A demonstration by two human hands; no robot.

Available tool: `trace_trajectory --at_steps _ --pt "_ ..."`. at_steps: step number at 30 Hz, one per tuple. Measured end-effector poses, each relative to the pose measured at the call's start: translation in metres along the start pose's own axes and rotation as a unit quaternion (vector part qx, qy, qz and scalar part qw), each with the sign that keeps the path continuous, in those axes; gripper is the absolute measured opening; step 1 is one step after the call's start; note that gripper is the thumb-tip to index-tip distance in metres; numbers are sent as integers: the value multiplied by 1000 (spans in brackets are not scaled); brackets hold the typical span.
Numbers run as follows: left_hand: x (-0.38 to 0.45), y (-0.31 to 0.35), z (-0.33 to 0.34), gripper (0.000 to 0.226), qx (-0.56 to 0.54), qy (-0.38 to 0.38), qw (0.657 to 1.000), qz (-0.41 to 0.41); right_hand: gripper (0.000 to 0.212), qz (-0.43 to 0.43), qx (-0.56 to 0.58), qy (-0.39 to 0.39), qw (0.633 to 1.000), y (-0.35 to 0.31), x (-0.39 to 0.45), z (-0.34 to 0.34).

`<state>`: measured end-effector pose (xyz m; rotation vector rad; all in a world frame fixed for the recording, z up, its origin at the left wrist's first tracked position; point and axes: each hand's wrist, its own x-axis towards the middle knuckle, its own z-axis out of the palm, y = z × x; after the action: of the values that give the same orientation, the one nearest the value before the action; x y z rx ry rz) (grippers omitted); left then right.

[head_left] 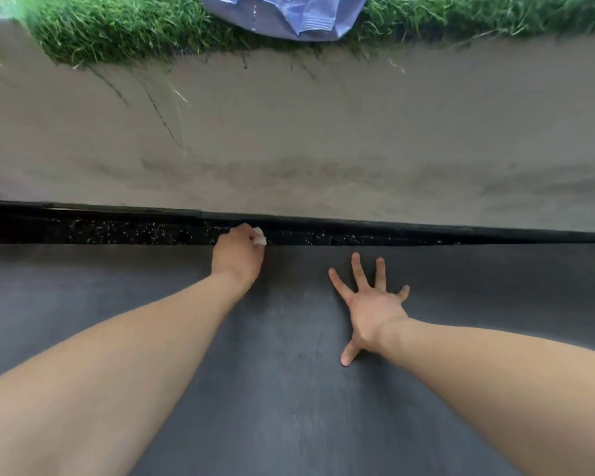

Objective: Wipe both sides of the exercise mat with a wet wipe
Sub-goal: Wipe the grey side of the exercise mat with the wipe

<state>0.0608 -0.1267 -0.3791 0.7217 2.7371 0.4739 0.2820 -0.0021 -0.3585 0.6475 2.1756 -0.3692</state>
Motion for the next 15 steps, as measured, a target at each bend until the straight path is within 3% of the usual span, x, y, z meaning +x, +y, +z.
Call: trace_trajectory --at_steps 3,5,7,8,9,10,12,13,15 --pt "-24 -7 28 19 38 -1 999 -8 170 4 2 4 1000 0 1 4" --pt "-41 4 42 17 46 -25 991 124 170 8 1 13 1000 1 2 5" --pt "-45 7 49 22 70 -95 941 317 170 15 3 15 1000 0 3 4" --pt "-37 2 46 25 97 -125 914 375 171 20 4 12 1000 -1 3 4" --pt "-23 -5 42 26 125 -124 907 382 171 22 3 8 1000 -3 3 5" --pt "-8 -11 41 25 133 -99 925 341 170 24 1 6 1000 -3 3 6" --pt "16 -23 36 18 74 -3 978 193 169 27 3 6 1000 -3 4 5" --pt "22 -27 37 16 33 28 988 147 169 28 6 5 1000 -3 4 4" --pt "25 -32 45 14 -17 51 987 149 168 32 5 2 999 -4 5 3"
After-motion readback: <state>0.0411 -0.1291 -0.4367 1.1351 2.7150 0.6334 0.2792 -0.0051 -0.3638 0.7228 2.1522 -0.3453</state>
